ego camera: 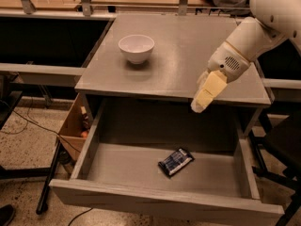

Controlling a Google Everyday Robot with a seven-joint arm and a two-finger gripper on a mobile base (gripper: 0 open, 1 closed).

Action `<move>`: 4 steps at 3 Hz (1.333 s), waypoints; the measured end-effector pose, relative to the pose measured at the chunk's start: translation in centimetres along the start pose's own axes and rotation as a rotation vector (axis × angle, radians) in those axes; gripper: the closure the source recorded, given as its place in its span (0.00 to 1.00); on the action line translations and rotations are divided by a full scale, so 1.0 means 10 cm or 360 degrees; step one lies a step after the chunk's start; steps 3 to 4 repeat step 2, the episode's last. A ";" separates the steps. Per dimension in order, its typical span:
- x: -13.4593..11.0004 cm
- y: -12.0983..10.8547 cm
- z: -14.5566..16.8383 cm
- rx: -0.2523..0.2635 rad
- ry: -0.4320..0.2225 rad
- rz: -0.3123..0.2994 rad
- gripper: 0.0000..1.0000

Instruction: Place rxbar blueberry into top drawer

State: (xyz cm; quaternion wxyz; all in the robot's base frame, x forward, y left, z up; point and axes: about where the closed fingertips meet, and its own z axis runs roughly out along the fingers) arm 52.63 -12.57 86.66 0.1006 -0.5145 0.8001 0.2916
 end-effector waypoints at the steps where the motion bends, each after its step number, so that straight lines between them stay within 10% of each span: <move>1: -0.03 -0.01 -0.08 0.0054 -0.0029 -0.0011 0.00; 4: -0.06 -0.04 -0.07 0.0070 -0.0044 -0.0014 0.00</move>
Offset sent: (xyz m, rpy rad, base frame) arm 0.0031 -0.0028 0.0069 0.0016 -0.0341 -0.0161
